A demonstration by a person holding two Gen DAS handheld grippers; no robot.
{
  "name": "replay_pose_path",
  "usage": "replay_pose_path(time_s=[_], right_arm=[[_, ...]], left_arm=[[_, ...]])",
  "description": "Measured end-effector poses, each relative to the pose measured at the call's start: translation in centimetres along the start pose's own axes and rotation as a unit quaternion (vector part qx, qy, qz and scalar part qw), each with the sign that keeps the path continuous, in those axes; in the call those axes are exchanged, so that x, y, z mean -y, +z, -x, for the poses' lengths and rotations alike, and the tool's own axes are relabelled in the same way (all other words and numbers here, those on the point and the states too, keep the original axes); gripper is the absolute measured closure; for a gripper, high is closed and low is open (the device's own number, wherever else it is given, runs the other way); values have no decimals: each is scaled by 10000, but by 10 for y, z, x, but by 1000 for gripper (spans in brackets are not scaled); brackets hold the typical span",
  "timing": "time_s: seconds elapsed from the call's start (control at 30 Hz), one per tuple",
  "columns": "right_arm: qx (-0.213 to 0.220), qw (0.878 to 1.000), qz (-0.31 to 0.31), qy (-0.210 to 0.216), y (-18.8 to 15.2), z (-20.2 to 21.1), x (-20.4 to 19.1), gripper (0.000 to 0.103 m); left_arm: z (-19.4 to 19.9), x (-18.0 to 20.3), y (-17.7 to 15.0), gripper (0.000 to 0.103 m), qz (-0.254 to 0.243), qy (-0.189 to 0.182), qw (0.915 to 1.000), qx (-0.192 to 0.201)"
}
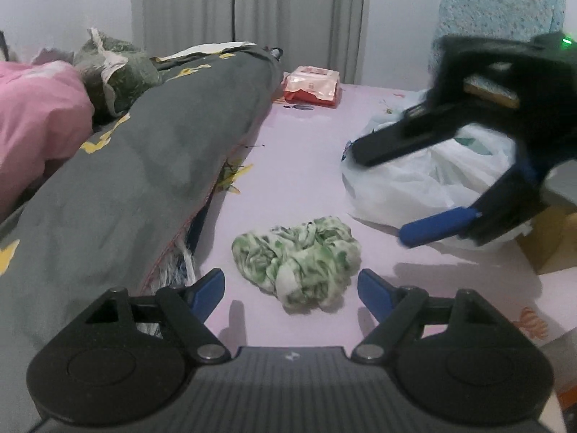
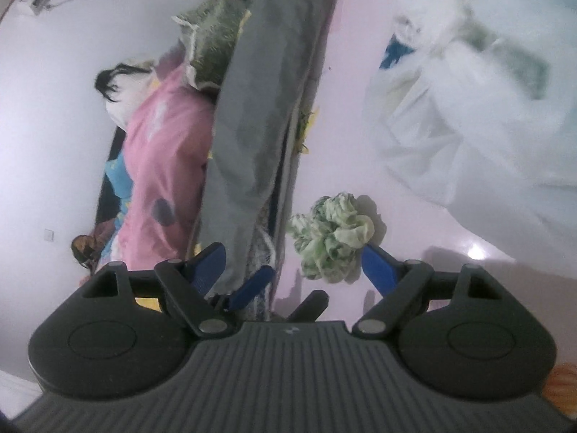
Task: Organize soft objects
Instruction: 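Move the right gripper to the green floral cloth and grasp it, then carry the green floral cloth into the box and open the right gripper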
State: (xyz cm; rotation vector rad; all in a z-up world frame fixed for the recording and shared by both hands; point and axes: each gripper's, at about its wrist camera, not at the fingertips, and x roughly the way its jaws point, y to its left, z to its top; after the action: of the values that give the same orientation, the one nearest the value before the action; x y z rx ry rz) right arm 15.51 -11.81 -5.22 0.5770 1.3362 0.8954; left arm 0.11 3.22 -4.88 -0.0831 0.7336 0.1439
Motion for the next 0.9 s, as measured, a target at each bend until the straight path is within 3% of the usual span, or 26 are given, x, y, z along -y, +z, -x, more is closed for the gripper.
replay_pose_path(time_s=[0.17, 0.27, 0.47, 0.53, 0.63, 0.9], right_arm=[[-41, 9994, -39, -336, 10, -28, 10, 21], [-50, 9986, -38, -521, 15, -42, 15, 23], [-54, 9981, 174, -582, 19, -55, 12, 37], [-117, 9980, 242, -576, 16, -59, 11, 50], [-194, 9978, 267, -573, 12, -62, 11, 67], [9, 9986, 400, -345, 1, -35, -3, 74]], left_arm=[[-22, 1, 5, 22, -86, -46, 9998, -151], [-33, -2, 6, 29, -35, -50, 9997, -221], [-38, -1, 4, 55, -58, -83, 9998, -163], [-37, 0, 4, 63, -53, -106, 9998, -131], [-30, 3, 4, 64, -92, -123, 9999, -29], [8, 21, 14, 65, -420, -169, 9979, 454]])
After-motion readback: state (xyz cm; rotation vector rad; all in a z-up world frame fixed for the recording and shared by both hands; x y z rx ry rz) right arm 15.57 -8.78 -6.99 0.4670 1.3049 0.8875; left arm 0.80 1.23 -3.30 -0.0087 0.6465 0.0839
